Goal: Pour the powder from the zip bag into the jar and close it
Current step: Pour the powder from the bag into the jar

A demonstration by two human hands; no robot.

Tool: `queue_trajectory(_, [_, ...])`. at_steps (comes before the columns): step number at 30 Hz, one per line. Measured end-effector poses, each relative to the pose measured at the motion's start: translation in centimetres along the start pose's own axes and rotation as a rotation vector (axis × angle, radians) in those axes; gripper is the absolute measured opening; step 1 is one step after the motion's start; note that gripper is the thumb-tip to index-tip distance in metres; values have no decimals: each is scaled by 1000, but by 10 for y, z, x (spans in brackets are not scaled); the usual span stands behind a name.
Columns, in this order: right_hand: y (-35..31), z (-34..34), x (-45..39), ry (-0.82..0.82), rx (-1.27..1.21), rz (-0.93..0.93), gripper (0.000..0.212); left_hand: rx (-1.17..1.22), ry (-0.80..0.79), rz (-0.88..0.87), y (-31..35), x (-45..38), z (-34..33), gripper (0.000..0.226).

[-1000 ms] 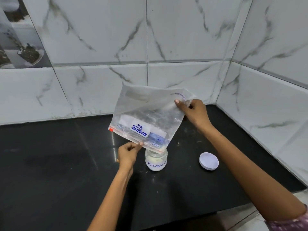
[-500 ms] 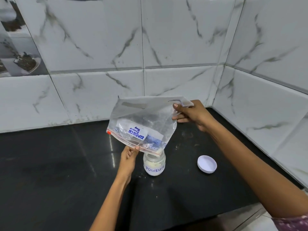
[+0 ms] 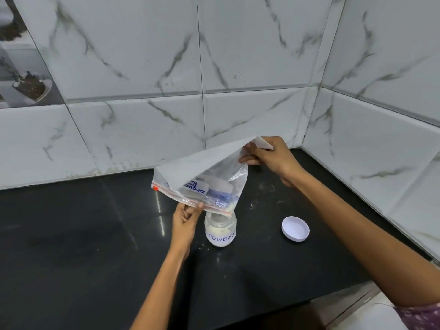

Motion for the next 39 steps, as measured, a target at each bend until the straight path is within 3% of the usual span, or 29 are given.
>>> queue_trajectory(6, [5,-4,-2,32,-54,-23,16,-36,37,45,-11,4,0,15])
queue_trajectory(11, [5,-7,-5,32,-90,-35,16,-63,26,50,-13,1,0,16])
queue_trajectory(17, [2,-4,-8,15,-63,-25,18,-158,-65,19,-6,-7,-9,40])
queue_trajectory(20, [2,-3,-7,1,-5,-22,21,-174,-96,5,-3,-6,-13,30])
queue_trajectory(31, [-6,-29,0,-102,71,39,19,-348,30,-65,6,-3,-7,19])
queue_trajectory(35, [-6,-21,1,-61,88,44,20,-475,60,-9,-1,0,-4,32])
queue_trajectory(39, [-2,-17,2,-37,120,42,20,-483,75,10,-15,0,2,15])
Point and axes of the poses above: each hand's wrist, its own x-axis away from the middle knuckle, its own z-axis out of the back of the hand, y = z × x, the point moved 9 cm from there along -x, towards the middle knuckle, and after that the axes turned 6 degrees about -y, right-handed, at the moved point
